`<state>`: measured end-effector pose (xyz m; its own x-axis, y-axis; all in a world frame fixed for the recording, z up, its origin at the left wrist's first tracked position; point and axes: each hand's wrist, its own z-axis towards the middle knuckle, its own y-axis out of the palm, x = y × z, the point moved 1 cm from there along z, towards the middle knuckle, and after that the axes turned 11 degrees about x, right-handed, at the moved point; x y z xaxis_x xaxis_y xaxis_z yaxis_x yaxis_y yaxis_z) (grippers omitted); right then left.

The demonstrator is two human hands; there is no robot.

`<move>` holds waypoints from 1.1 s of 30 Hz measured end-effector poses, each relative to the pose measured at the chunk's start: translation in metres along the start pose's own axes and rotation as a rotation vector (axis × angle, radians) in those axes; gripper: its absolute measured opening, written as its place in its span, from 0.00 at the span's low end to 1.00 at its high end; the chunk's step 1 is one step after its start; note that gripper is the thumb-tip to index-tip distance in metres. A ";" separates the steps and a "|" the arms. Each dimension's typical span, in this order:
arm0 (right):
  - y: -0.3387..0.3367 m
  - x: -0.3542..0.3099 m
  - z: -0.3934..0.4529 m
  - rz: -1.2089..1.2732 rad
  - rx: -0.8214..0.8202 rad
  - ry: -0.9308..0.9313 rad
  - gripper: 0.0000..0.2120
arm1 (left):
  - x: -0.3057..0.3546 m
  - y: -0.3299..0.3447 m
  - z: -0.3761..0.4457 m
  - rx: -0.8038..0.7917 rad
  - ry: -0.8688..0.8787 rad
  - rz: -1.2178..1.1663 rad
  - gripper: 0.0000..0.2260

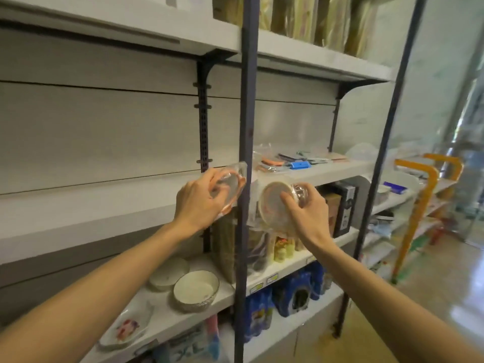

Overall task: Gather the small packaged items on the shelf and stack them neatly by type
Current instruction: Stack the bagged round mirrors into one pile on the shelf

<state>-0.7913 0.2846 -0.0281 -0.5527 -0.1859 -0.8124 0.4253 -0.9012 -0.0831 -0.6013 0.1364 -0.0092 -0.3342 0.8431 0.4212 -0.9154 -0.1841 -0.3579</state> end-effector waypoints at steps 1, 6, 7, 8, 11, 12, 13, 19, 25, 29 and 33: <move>-0.009 0.009 0.007 -0.005 0.025 0.040 0.15 | 0.006 0.015 0.002 -0.040 -0.012 -0.031 0.10; -0.040 0.056 0.051 -0.020 0.131 0.243 0.14 | 0.030 0.088 0.017 -0.183 -0.030 -0.080 0.11; -0.044 0.064 0.061 -0.009 0.140 0.254 0.15 | 0.033 0.103 0.021 -0.194 -0.041 -0.085 0.11; -0.046 0.072 0.073 0.013 0.143 0.273 0.16 | 0.035 0.118 0.025 -0.194 -0.053 -0.084 0.10; -0.045 0.100 0.116 0.090 0.157 0.348 0.16 | 0.035 0.167 0.045 -0.160 -0.128 -0.107 0.09; -0.043 0.108 0.133 0.121 0.161 0.371 0.14 | 0.035 0.183 0.054 -0.152 -0.169 -0.131 0.10; -0.040 0.115 0.151 0.146 0.163 0.396 0.12 | 0.032 0.199 0.064 -0.139 -0.214 -0.157 0.12; -0.015 0.143 0.248 0.219 0.115 0.503 0.08 | 0.000 0.275 0.132 0.008 -0.472 -0.156 0.14; 0.005 0.166 0.312 0.342 -0.021 0.567 0.12 | -0.034 0.322 0.179 0.204 -0.740 -0.195 0.11; 0.021 0.183 0.351 0.466 -0.050 0.595 0.07 | -0.059 0.345 0.201 0.281 -0.929 -0.307 0.09; 0.043 0.196 0.387 0.504 -0.156 0.574 0.13 | -0.077 0.370 0.219 0.368 -1.015 -0.439 0.09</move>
<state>-1.1587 0.0578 0.0329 0.1732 -0.2885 -0.9417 0.6460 -0.6885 0.3297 -0.9632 -0.1077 0.0083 0.1542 0.1102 0.9819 -0.9510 -0.2529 0.1778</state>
